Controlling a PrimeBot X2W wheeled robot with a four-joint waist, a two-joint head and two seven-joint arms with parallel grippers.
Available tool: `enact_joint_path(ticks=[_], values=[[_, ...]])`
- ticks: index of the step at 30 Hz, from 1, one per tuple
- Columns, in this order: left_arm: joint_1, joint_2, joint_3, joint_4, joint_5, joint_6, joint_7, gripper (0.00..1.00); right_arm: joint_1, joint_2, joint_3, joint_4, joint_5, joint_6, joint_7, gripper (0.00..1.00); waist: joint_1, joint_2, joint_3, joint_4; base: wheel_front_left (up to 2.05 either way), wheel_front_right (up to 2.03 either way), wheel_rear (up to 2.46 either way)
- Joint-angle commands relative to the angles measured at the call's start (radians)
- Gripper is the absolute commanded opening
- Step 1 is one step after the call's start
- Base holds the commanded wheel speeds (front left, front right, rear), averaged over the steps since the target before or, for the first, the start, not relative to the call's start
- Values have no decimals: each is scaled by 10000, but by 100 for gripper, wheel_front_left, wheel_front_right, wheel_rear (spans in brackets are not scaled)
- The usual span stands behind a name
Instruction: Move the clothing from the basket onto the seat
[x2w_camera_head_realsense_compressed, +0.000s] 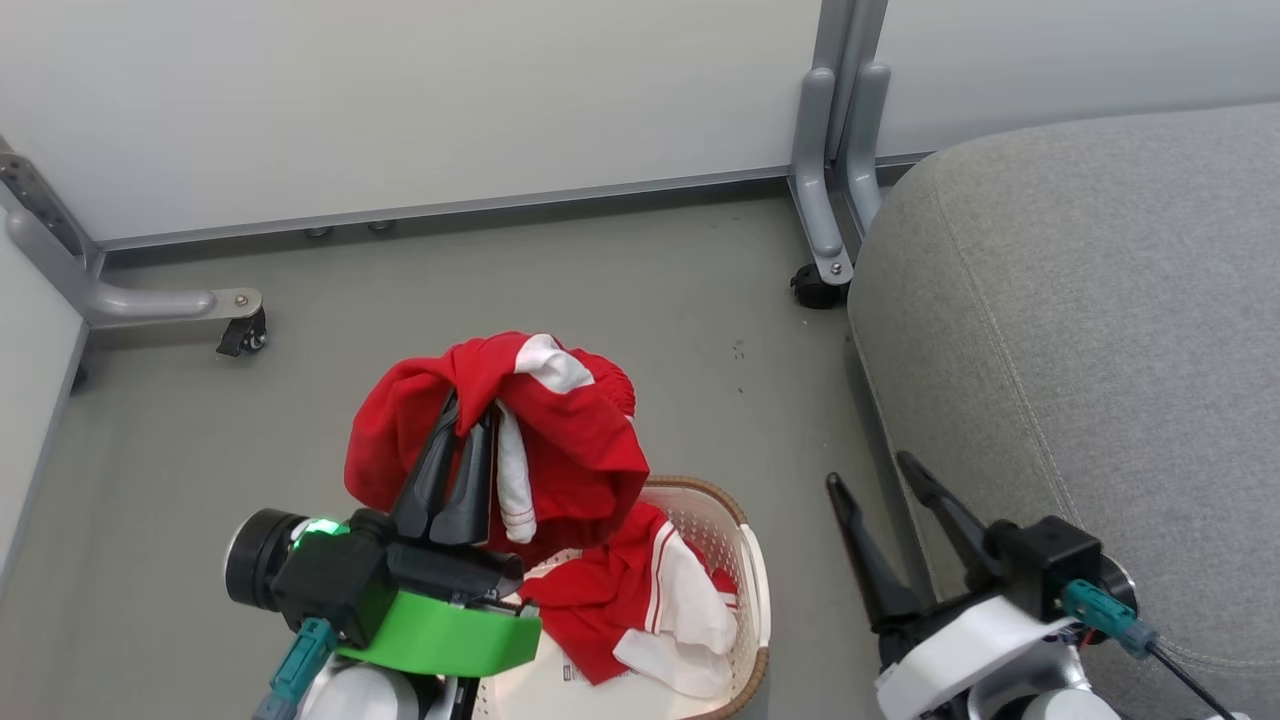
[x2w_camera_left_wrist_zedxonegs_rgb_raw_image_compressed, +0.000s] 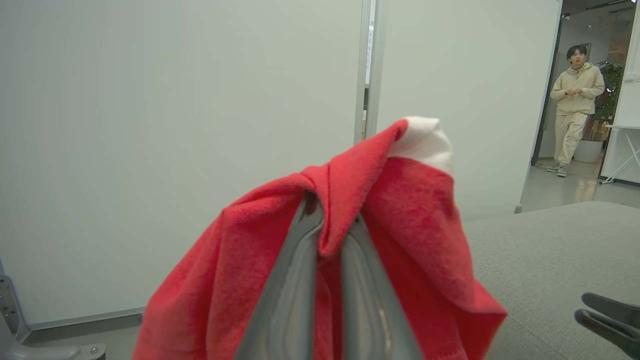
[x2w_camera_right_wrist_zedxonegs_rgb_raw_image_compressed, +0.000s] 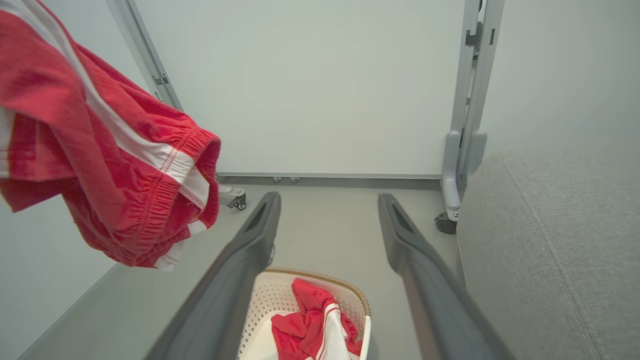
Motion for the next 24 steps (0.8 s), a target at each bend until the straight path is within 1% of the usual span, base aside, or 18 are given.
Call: enact_joint_path(ticks=[1, 5, 8, 10, 15, 19, 24], values=[[15, -36, 55, 20, 94, 49, -4, 0, -215, -85, 316, -19, 108, 1, 27, 100, 1, -1, 14, 2, 0, 0, 0], [-34, -45, 31, 16, 119, 47, -4, 0, -758, -269, 1620, 73, 524, 1, 84, 100, 1, -1, 84, 24, 0, 0, 0], [-119, -48, 34, 36, 123, 52, -4, 0, -1399, -481, 2719, 233, 840, 1, 107, 100, 1, -1, 149, 47, 0, 0, 0], [-164, -54, 8, 49, 141, 40, -4, 0, -1863, -510, 3356, 365, 1089, 1, 9, 100, 1, -1, 185, 73, 0, 0, 0], [-294, -59, -76, 90, 153, -35, -6, 0, -2972, -490, 4355, 907, 1519, 1, -214, 100, 1, -1, 249, 192, 0, 0, 0], [-313, -58, -159, 135, 172, -83, -4, 0, -3773, -391, 5051, 1574, 1879, 1, -302, 100, 1, -1, 246, 298, 0, 0, 0], [-358, -83, -276, 133, 149, -95, -4, 0, -4653, -114, 5791, 2484, 2459, 1, -418, 100, 1, -1, 256, 399, 0, 0, 0]])
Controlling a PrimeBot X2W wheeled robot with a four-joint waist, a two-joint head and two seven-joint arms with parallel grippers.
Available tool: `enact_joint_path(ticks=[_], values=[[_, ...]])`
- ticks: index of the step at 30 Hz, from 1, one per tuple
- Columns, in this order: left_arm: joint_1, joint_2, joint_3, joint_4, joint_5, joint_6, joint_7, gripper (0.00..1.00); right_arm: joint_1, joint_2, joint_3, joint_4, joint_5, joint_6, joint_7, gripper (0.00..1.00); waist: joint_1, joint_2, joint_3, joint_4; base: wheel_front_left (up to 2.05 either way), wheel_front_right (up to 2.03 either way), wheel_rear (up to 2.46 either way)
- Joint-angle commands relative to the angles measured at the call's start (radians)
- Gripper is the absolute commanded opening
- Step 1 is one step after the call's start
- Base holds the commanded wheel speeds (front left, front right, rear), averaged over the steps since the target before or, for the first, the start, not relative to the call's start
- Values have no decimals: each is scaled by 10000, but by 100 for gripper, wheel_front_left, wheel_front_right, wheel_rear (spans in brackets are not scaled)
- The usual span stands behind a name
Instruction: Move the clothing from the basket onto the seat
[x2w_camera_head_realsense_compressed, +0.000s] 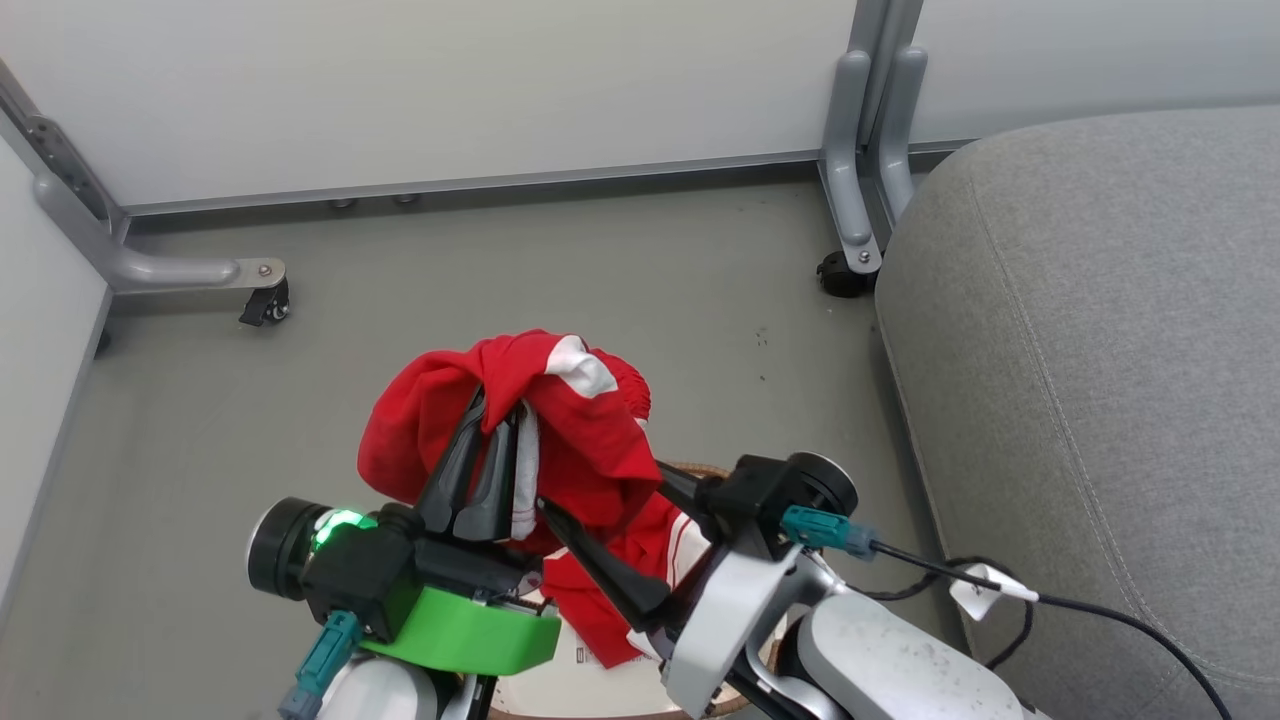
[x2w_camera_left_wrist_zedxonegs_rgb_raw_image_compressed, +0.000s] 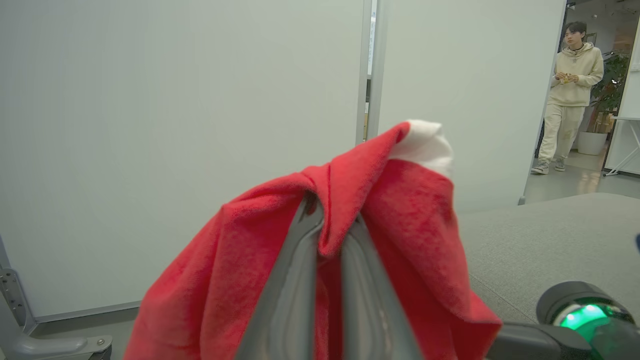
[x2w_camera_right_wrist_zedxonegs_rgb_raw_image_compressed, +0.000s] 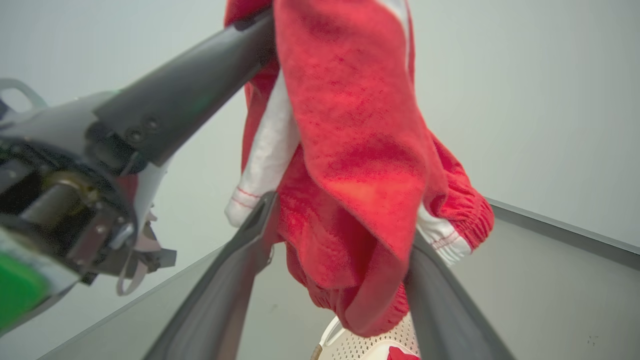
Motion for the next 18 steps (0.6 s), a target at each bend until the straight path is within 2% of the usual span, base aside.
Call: enact_joint_path(ticks=[1, 2, 3, 4, 5, 18], values=[[-167, -45, -5, -16, -19, -28, -4, 0, -287, 44, 142, 227, 56, 1, -29, 100, 0, 0, 2, 26, 0, 0, 0], [-170, -48, -17, -6, -32, -33, -4, 0, -402, 95, 276, 402, 216, 1, -38, 100, 0, 0, -4, 38, 0, 0, 0], [-170, -52, -26, -1, -45, -33, -4, 0, -507, 136, 332, 534, 300, 1, -101, 71, 0, 0, -7, 46, 0, 0, 0], [-167, -53, -29, 1, -67, -28, -4, 0, -638, 166, 396, 671, 364, 1, -144, 10, 0, 0, -9, 49, 0, 0, 0], [-154, -55, -29, 7, -80, -20, -4, 0, -726, 202, 461, 776, 423, 1, -196, 0, 0, 0, -14, 48, 0, 0, 0], [-52, -23, 53, 45, -131, 58, -6, 0, -1325, 302, 1055, 1621, 887, 1, -742, 0, 0, 0, -63, -69, 0, 0, 0]])
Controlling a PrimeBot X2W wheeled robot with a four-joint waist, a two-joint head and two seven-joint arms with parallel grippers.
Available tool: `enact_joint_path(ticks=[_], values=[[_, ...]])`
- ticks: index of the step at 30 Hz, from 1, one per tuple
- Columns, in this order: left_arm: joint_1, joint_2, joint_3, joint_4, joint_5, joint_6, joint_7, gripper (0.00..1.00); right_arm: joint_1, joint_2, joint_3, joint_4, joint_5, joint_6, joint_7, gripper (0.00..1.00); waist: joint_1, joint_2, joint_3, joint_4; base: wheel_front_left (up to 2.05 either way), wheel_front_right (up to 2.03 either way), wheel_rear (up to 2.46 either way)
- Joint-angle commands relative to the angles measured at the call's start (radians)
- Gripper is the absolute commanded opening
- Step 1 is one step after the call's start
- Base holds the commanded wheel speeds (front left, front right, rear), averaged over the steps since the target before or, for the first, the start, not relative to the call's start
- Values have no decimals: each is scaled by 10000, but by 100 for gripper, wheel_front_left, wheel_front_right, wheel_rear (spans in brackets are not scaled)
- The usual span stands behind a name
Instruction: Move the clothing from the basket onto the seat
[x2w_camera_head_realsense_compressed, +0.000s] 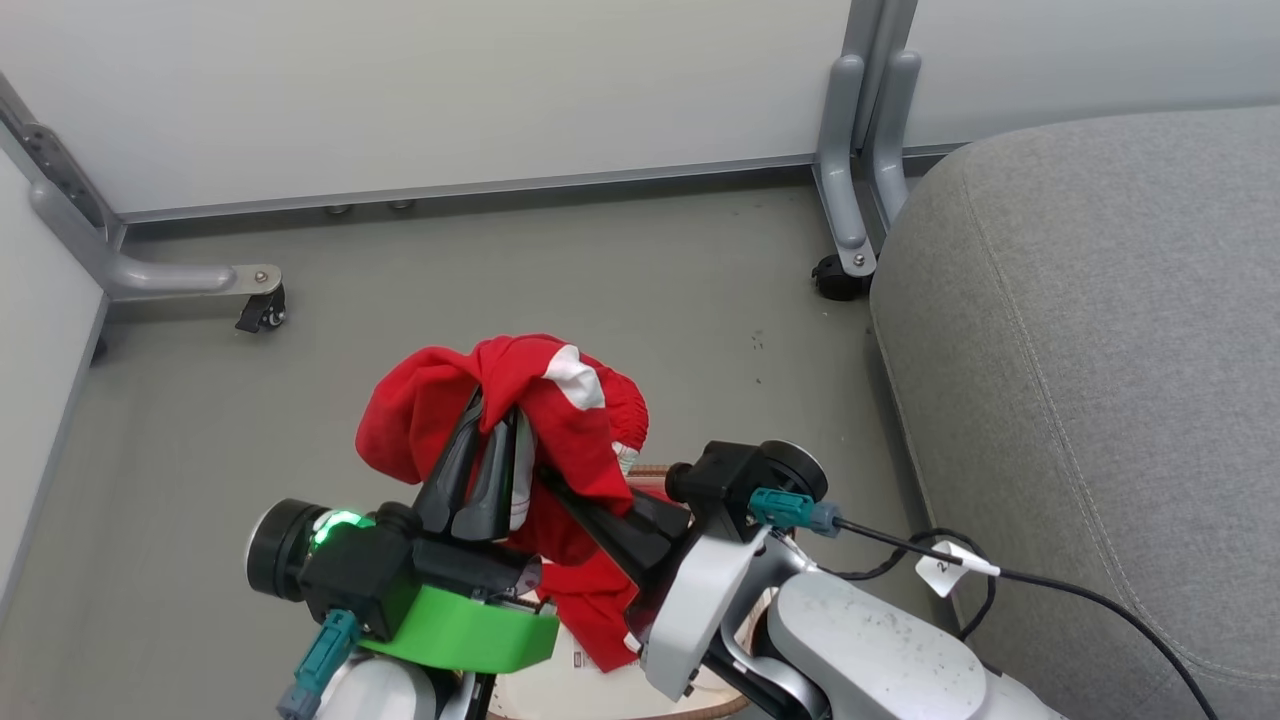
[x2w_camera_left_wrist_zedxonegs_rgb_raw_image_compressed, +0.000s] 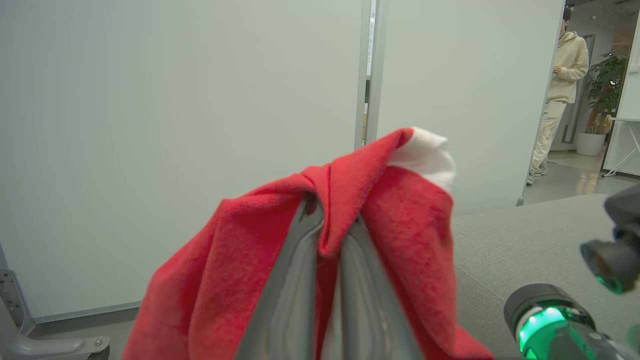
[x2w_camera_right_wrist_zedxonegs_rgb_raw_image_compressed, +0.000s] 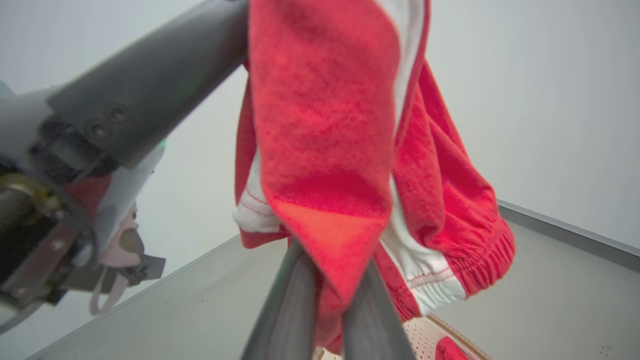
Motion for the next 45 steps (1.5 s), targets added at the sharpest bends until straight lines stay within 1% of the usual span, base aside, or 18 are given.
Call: enact_joint_path(ticks=[1, 11, 12, 13, 15, 19, 26, 31, 41, 45], values=[[-52, -1, 31, -11, -96, 48, -8, 0, -176, -13, 46, 68, 58, 1, -81, 0, 0, 0, -1, -4, 0, 0, 0], [-62, 31, -47, 100, -145, -51, 28, 0, -345, -31, 115, 288, 225, 1, -271, 0, 0, 0, -11, 16, 0, 0, 0], [-93, 48, -71, 120, -111, -34, 25, 45, -373, -29, 43, 301, 221, 1, -343, 0, 0, 0, -18, 21, 0, 0, 0], [-110, 61, -89, 125, -61, -4, 25, 100, -374, -26, 30, 314, 232, 1, -361, 0, 0, 0, -25, 27, 0, 0, 0], [-156, 76, -112, 38, 34, 54, 21, 100, -415, -33, -78, 330, 225, 1, -414, 0, 0, 0, -30, 36, 0, 0, 0], [-70, 288, -245, -201, 268, 112, 73, 100, -520, -83, -546, 475, 80, 1, -544, 0, 0, 0, -43, 92, 0, 0, 0], [463, 726, -1033, -190, 583, -312, 755, 100, -491, -216, -1024, 663, -103, 1, -568, 0, 0, 0, -66, 166, 0, 0, 0], [887, 1000, -1461, 162, 585, -437, 1184, 100, -288, -269, -1209, 760, -225, 1, -497, 0, 0, 0, -79, 144, 0, 0, 0], [1134, 1165, -1430, 568, 424, -284, 1227, 100, -11, -357, -1338, 754, -375, 1, -358, 0, 0, 0, -12, 127, 0, 0, 0], [1093, 1203, -1416, 569, 389, -249, 1243, 100, 26, -379, -1340, 725, -429, 1, -313, 0, 0, 0, 71, -48, 0, 0, 0]])
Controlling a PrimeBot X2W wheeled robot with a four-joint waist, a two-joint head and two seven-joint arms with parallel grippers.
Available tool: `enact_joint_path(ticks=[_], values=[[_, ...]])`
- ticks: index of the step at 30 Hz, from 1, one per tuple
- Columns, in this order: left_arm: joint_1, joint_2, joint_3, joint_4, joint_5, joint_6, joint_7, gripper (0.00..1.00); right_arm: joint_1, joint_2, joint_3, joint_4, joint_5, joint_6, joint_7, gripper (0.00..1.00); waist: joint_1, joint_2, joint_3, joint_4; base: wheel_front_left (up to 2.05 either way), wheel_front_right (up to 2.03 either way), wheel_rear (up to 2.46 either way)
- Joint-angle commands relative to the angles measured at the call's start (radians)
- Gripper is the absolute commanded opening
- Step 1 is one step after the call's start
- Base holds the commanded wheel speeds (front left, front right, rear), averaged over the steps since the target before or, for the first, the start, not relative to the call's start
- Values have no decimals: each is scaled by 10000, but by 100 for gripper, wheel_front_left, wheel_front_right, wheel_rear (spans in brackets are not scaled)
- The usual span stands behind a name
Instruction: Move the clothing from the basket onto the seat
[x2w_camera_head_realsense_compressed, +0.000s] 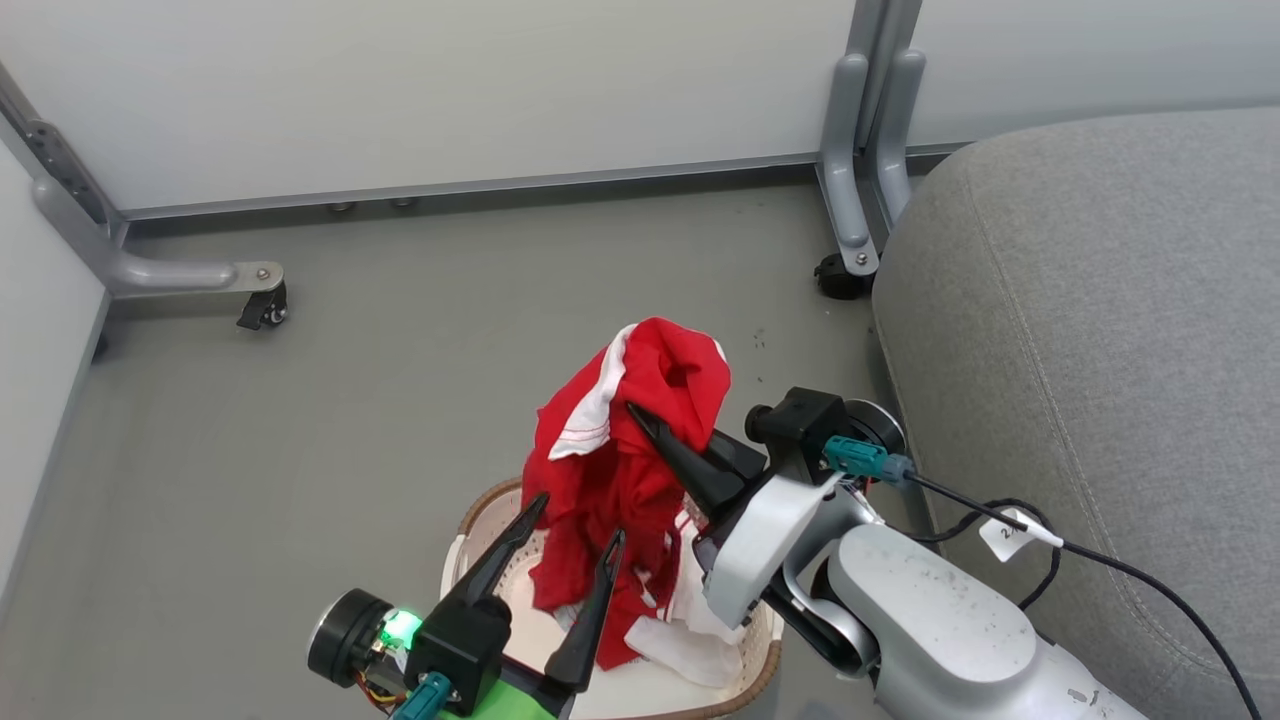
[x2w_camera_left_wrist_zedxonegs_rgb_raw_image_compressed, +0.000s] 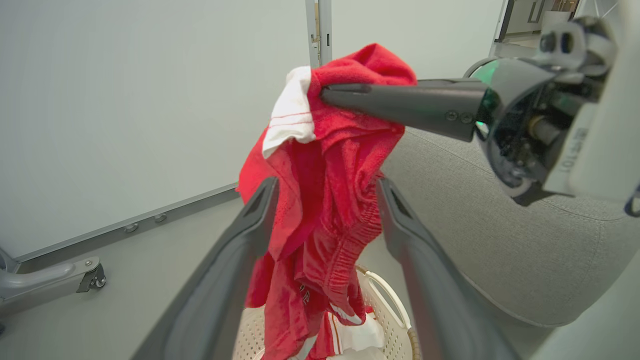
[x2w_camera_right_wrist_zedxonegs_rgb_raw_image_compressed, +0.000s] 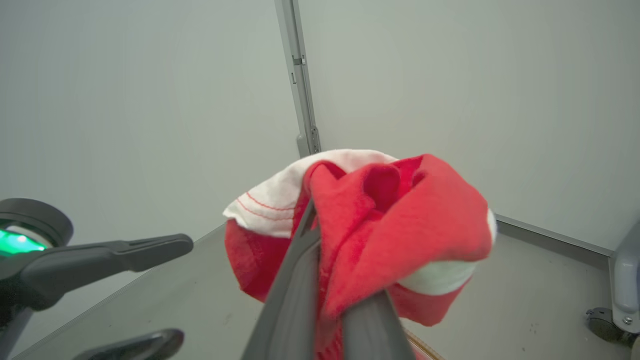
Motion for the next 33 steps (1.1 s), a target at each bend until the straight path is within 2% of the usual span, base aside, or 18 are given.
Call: enact_joint_path(ticks=[1, 8, 24, 28, 33], values=[[49, 101, 33, -47, -17, 48, -45, 100, 120, -31, -20, -28, -54, 1, 19, 0, 0, 0, 99, -176, 0, 0, 0], [-281, 218, -54, -188, 84, 19, 93, 100, -135, -34, -153, -93, -147, 1, -52, 0, 0, 0, 571, -1099, 0, 0, 0], [-937, 466, -507, -408, 246, -154, 528, 100, -217, 31, -1167, 210, -364, 1, -496, 0, 0, 0, 1715, -4296, 0, 0, 0], [-1054, 537, -532, -466, 229, -132, 628, 100, -140, 131, -1379, 279, -409, 1, -575, 0, 0, 0, 1965, -4883, 0, 0, 0], [-1160, 536, -606, -532, 196, -129, 725, 100, -47, 184, -1798, 349, -443, 1, -627, 0, 0, 0, 2211, -5272, 0, 0, 0]])
